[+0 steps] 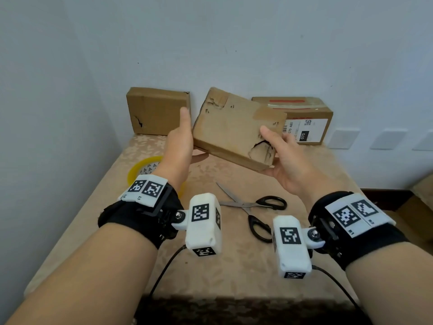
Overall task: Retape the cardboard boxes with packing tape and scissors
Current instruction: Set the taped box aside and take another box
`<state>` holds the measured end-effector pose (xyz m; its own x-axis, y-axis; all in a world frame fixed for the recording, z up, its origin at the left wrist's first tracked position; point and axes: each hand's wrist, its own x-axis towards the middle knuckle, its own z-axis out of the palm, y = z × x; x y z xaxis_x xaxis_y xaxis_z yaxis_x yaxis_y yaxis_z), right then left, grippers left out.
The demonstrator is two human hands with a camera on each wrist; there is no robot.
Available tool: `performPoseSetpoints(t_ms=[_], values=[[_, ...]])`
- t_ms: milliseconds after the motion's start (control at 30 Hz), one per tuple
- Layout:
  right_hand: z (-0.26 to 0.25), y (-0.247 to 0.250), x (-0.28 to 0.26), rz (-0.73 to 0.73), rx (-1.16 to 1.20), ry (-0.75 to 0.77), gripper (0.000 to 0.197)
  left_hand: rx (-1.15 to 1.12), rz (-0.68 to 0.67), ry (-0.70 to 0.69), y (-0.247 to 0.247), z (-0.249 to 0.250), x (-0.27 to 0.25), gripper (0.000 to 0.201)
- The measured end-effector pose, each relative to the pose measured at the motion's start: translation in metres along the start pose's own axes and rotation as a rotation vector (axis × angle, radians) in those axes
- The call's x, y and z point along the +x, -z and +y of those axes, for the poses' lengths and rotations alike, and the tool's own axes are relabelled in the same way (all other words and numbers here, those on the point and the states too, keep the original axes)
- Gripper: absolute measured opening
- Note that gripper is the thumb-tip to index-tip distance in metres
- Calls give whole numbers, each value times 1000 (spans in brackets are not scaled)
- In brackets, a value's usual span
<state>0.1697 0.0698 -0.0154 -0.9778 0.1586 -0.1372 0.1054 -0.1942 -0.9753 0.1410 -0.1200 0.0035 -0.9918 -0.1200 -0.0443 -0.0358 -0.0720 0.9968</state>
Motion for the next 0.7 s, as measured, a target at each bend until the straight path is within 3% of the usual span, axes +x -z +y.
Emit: performPoseSetpoints(t_ms=[167, 267, 333, 433, 533, 600, 700], values=[[0, 1, -3, -21, -42, -42, 69, 178, -216, 0, -2, -2, -4, 47], [0, 1, -5, -95, -125, -82, 86, 188, -135, 17, -3, -7, -1, 65], [-2, -2, -6, -93, -163, -128, 76, 337, -72, -79, -6, -11, 2, 81], [-2, -9, -7, 24, -185, -171, 64, 653, -56, -335, -12, -12, 1, 68], [1, -11, -8, 103, -186, -184, 59, 848, -166, -686, -23, -9, -6, 29], [3, -11, -8, 118, -192, -178, 61, 940, -333, -754, -31, -10, -10, 18], [5, -12, -9, 106, -174, -208, 59, 1023, -397, -709, -36, -12, -11, 23]])
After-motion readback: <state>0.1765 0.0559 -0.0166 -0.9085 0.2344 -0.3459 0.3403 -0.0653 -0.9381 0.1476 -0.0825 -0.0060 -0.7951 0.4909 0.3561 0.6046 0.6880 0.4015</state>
